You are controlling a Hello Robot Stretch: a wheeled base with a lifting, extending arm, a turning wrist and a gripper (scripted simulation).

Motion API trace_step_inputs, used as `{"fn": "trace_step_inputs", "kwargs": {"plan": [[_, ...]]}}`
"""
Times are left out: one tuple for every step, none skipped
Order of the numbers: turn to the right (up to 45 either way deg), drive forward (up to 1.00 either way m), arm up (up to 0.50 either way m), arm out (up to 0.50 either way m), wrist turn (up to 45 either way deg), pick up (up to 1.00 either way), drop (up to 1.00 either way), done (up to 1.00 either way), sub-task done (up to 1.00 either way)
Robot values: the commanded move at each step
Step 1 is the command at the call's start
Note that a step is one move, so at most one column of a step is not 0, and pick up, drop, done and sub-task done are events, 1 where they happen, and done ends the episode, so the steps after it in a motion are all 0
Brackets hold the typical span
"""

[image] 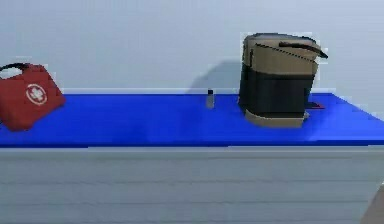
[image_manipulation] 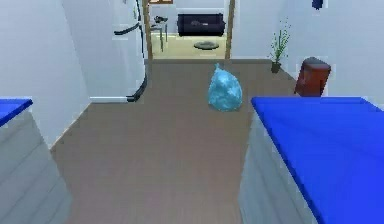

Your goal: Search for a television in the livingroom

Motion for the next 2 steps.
{"fn": "trace_step_inputs", "kwargs": {"plan": [[45.0,0.00,0.00,0.00,0.0,0.00,0.00,0.00,0.00],[42.0,0.00,0.00,0.00,0.0,0.00,0.00,0.00,0.00]]}}
